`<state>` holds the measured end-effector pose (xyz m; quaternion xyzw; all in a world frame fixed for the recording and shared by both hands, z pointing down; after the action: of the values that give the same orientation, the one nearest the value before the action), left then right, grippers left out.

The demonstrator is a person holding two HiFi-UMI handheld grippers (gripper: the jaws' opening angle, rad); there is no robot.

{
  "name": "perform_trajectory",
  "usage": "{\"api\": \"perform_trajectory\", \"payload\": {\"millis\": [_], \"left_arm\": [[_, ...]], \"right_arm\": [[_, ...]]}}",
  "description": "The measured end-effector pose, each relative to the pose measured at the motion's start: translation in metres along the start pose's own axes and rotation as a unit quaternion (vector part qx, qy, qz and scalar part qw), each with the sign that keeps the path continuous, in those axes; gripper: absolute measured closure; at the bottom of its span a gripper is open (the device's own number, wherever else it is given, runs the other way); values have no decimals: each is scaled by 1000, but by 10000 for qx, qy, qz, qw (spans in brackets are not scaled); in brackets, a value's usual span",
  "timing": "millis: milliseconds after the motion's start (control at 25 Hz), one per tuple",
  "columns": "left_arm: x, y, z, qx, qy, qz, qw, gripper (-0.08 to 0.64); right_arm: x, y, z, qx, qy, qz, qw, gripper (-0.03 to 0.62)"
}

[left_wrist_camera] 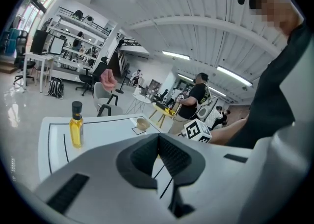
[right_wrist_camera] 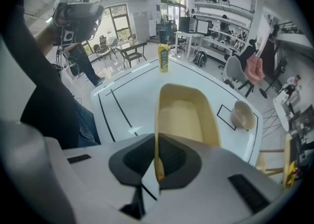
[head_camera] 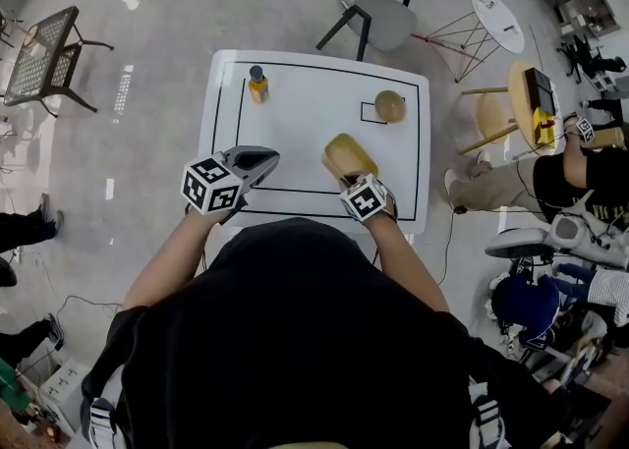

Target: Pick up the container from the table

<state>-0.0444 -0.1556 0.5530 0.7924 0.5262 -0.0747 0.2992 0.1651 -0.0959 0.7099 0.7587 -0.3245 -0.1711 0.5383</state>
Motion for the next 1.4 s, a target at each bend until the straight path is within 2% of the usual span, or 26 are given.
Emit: {"api": "perform_trajectory", "payload": {"millis": [480, 1400], "left_arm": [[2, 1, 5, -44, 90, -209, 9997, 554], [1, -8, 14, 61, 90, -261, 9996, 554]], "right_arm": [[-11, -19, 12, 254, 171, 12, 9995, 574], [-15, -56, 39, 453, -107, -165, 9988, 574]]}}
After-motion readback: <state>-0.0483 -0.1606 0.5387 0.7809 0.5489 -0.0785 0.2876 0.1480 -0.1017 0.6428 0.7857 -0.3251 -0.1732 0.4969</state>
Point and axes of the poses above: the fingertips, and each gripper's own axes: y forward along the fingers, x to its right, z out of its top, the point moved 4 cm from there along -y, backward along the fingers, and after that the axes turned 3 degrees about z, right-handed, at the moved point
